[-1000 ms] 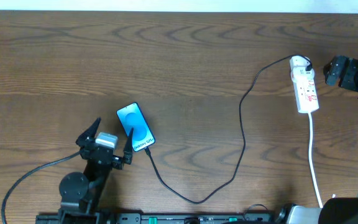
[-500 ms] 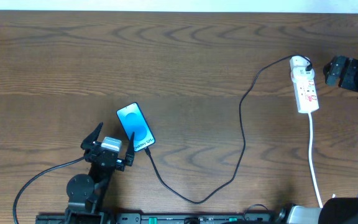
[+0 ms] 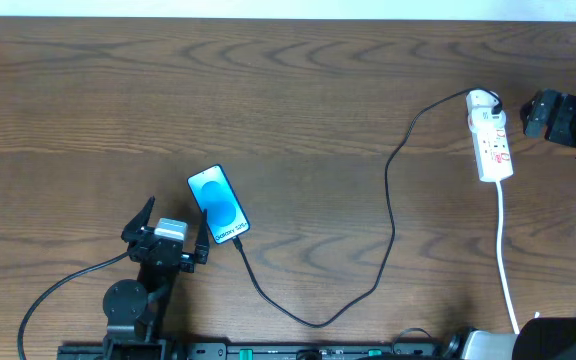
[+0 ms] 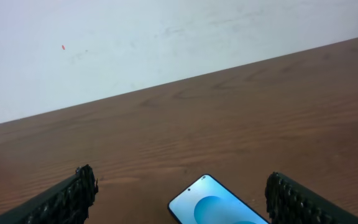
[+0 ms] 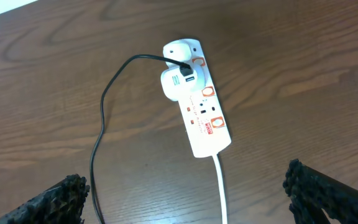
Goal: Plug charger to phone and switch on socket
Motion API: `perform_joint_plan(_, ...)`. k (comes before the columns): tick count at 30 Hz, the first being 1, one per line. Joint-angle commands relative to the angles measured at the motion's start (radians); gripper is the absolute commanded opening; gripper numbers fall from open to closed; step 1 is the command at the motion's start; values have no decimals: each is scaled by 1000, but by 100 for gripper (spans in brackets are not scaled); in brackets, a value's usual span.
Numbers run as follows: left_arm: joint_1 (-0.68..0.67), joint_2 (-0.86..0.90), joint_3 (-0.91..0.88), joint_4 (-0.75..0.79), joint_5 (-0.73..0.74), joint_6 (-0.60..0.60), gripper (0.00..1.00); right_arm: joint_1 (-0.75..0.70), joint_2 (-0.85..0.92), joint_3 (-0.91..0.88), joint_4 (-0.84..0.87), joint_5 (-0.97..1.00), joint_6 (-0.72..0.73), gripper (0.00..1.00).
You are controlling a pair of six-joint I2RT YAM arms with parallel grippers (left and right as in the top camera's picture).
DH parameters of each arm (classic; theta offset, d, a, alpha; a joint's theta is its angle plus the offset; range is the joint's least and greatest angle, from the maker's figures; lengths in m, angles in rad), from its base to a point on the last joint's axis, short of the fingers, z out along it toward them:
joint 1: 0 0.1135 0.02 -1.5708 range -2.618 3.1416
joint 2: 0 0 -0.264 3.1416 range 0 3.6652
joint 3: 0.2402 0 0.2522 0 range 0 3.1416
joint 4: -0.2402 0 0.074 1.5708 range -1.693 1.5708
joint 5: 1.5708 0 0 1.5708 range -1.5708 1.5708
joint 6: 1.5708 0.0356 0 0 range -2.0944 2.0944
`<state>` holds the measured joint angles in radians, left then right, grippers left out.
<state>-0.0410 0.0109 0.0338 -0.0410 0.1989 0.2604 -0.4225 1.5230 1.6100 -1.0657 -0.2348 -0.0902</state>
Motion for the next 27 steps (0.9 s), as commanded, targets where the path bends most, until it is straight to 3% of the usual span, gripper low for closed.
perform_joint_plan(1, 5, -9, -30, -17, -6, 9, 89, -2, -4, 16, -2, -3, 7, 99)
perform_joint_plan(12, 5, -6, -30, -18, -10, 4, 89, -2, -4, 16, -2, -3, 7, 99)
perform_joint_plan(16, 5, -6, -30, -22, -61, -106, 89, -2, -4, 16, -2, -3, 7, 99)
perform_joint_plan(27, 5, -6, -30, -23, -71, -185, 89, -2, -4, 16, -2, -3, 7, 99)
